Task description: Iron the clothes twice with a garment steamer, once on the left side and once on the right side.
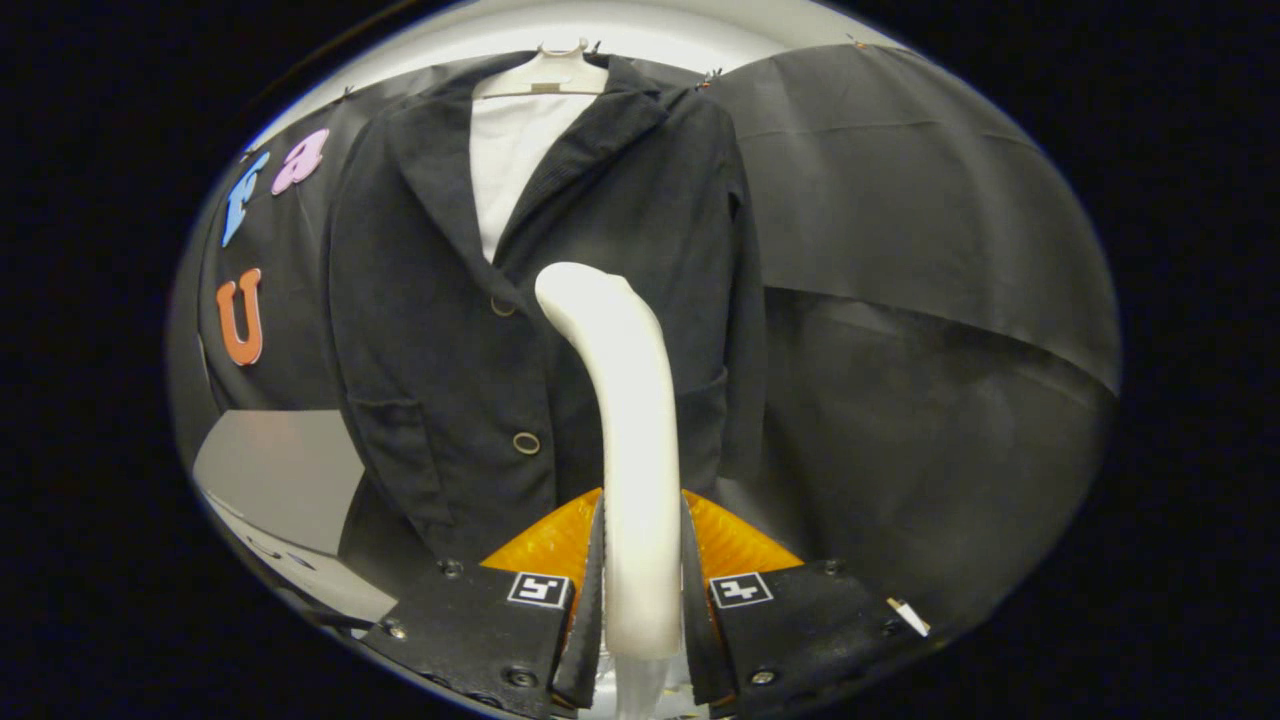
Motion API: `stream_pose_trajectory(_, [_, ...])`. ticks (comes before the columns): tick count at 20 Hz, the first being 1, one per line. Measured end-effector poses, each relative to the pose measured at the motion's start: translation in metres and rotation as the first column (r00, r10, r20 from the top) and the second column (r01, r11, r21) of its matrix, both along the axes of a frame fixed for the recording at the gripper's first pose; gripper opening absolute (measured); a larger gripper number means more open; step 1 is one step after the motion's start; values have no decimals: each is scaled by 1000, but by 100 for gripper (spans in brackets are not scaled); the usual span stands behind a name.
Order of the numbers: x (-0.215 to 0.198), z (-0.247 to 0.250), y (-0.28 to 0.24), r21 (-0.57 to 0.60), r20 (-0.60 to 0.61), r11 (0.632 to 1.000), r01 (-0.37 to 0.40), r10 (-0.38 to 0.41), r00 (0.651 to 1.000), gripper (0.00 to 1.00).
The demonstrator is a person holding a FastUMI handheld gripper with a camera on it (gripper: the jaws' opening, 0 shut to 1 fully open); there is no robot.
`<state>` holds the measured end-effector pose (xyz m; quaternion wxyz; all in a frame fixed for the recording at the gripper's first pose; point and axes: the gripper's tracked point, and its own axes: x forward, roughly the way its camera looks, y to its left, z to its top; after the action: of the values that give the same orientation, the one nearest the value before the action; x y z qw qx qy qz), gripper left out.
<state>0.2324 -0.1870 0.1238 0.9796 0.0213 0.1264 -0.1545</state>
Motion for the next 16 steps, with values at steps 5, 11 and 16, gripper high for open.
stream_pose_trajectory(5, [2,-23,5,5,-38,1000,-2,2,999,38])
stream_pose_trajectory(11, [2,-49,6,6,-86,1000,-8,9,996,38])
stream_pose_trajectory(16, [-1,-72,6,27,-128,1000,-11,14,992,38])
